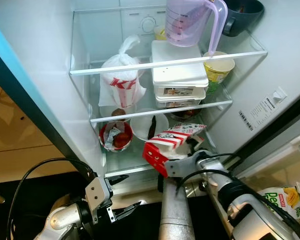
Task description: Restocking fridge
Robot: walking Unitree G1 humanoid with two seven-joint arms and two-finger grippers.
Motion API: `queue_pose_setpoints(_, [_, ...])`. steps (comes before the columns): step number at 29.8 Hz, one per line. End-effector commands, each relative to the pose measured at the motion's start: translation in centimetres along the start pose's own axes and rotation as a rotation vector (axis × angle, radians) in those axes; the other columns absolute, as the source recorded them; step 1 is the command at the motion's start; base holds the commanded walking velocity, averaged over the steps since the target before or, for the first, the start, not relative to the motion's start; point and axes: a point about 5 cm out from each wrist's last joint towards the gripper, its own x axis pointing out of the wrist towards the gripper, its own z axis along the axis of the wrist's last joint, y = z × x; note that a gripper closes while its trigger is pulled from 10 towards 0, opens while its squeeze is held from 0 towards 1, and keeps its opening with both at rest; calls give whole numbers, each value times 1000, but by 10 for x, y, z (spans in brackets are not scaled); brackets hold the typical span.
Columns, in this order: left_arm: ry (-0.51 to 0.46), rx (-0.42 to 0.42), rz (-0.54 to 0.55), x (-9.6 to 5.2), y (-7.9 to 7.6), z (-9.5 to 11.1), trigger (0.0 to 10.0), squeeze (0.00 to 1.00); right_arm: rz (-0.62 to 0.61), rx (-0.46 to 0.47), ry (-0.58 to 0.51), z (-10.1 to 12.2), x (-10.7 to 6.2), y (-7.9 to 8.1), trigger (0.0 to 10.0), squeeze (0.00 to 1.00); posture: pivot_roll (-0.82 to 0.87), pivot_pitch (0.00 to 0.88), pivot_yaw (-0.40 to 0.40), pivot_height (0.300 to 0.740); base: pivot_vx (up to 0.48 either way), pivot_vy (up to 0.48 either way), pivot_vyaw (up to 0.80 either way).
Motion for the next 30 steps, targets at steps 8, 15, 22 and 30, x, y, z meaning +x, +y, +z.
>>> queue_pose_setpoints(8, [3,-8,-13,2,-5,-3,10000,0,123,158,-60,-38,-17,-6,10000,298,-112,223,9,300,0,0,0])
queue_pose_setpoints(15, [4,-6,-18,1,-5,-3,10000,0,197,139,-171,-33,-29,-1,10000,0,-111,225,15,300,0,0,0])
queue_pose_setpoints(22, [6,-5,-15,-1,-5,-3,10000,0,247,277,-341,-24,-49,-12,10000,0,-105,226,16,300,0,0,0])
queue_pose_setpoints(30, [8,-5,-16,-1,-5,-4,10000,0,318,407,-749,-14,-93,-26,10000,0,-103,225,14,300,0,0,0])
